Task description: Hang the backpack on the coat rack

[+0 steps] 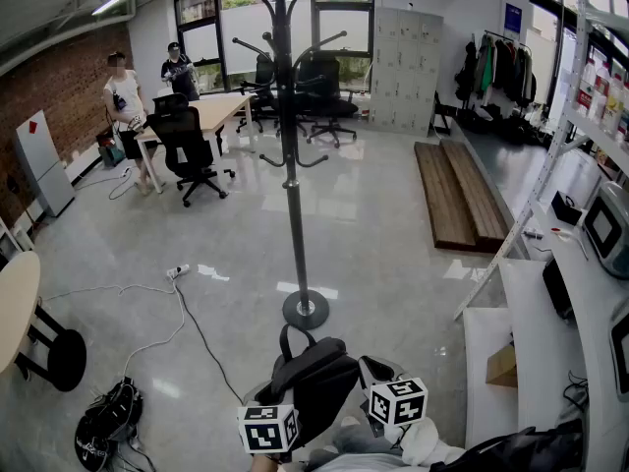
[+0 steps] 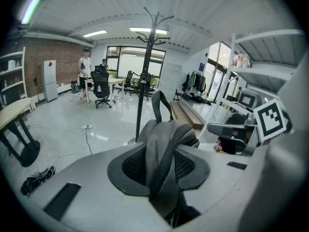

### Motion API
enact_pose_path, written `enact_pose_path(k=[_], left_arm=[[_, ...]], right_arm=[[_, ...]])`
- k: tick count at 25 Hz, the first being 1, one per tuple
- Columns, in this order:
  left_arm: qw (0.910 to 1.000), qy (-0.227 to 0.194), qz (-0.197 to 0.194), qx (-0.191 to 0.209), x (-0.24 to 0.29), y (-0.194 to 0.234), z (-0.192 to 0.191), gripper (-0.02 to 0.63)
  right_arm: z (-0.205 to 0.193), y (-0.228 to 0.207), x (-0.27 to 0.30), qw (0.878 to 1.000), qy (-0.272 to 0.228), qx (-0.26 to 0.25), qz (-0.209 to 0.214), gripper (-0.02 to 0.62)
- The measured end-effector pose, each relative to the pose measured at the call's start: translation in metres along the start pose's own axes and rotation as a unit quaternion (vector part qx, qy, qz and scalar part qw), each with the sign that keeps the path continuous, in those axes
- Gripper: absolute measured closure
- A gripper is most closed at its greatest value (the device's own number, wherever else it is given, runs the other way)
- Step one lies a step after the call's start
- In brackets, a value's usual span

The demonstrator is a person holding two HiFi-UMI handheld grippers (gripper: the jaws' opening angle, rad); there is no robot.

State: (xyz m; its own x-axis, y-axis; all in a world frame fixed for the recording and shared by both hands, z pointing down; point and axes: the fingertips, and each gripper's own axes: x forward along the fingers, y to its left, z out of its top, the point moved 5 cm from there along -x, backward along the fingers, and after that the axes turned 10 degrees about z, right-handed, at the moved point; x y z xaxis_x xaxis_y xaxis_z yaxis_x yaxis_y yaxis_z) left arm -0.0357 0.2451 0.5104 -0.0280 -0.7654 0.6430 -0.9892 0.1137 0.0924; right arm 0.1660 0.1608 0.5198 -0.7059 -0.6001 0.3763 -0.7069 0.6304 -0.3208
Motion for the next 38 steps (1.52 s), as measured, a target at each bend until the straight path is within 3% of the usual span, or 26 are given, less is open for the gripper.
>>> enact_pose_path(k=[10, 38], left_arm=[[1.0000, 0.001, 0.000, 0.006, 0.021, 0.010, 0.019, 0.514], [0.9982, 0.027, -0.014, 0.051, 0.134, -0.003, 0.114, 0.514]], right_arm=[[0.014, -0.008, 0.026, 1.000, -0.010, 0.005, 0.002, 0.581], [0.094, -0.114, 0.142, 0.999, -0.021, 0.032, 0.014, 0.581]])
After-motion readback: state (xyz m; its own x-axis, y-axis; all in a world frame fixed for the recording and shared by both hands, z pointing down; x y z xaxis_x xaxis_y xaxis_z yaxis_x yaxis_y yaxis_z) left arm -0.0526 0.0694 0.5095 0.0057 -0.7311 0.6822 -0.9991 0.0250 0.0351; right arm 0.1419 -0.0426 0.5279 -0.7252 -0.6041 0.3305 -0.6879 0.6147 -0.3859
